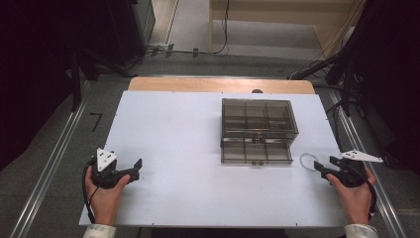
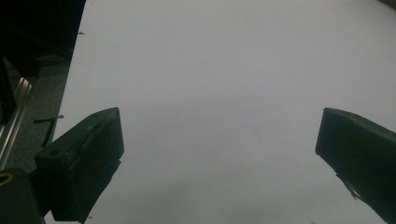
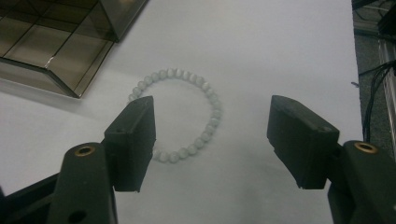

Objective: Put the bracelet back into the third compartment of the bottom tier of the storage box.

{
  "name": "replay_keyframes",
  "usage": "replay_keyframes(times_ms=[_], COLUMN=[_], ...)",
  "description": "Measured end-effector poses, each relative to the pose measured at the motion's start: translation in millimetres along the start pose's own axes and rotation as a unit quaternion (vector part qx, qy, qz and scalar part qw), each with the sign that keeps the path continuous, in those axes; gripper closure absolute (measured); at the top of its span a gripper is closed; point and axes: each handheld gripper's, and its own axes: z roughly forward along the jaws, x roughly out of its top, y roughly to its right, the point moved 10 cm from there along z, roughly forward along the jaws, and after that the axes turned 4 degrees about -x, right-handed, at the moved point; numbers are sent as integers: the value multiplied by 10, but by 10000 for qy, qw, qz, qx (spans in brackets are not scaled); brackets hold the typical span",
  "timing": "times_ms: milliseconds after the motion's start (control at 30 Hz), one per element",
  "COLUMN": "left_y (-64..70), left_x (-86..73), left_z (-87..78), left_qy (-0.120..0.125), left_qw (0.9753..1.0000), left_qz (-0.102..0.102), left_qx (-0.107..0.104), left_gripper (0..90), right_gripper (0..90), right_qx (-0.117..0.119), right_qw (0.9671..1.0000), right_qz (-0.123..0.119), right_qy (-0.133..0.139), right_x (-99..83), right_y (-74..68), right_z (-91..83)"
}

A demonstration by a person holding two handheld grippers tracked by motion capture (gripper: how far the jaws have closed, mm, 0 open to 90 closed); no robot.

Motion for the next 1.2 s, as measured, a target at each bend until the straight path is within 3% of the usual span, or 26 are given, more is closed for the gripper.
replay_keyframes(times_ms=[367,667,833,933,1200], left_y=[0,-1,-3,-5,-9], left_x=[0,3,2,1,-1], left_z=[2,0,-1,-2,-6], left_qy=[-4,12,10,9,13], left_qw=[10000,10000,10000,10000,10000], left_qz=[2,-17,-13,-13,-18], left_qx=[-3,-1,-2,2,10], left_gripper=[16,16,16,16,16], right_gripper=[426,583,622,703,758], right_qx=[-25,-80,-132,-136,-126], right_qw=[10000,9998,9997,9996,9994], right_qz=[-20,-125,-160,-162,-160], right_qy=[-48,-103,-152,-208,-273], right_x=[18,56,49,38,25], right_y=[11,8,17,19,15], right_z=[68,123,157,179,210])
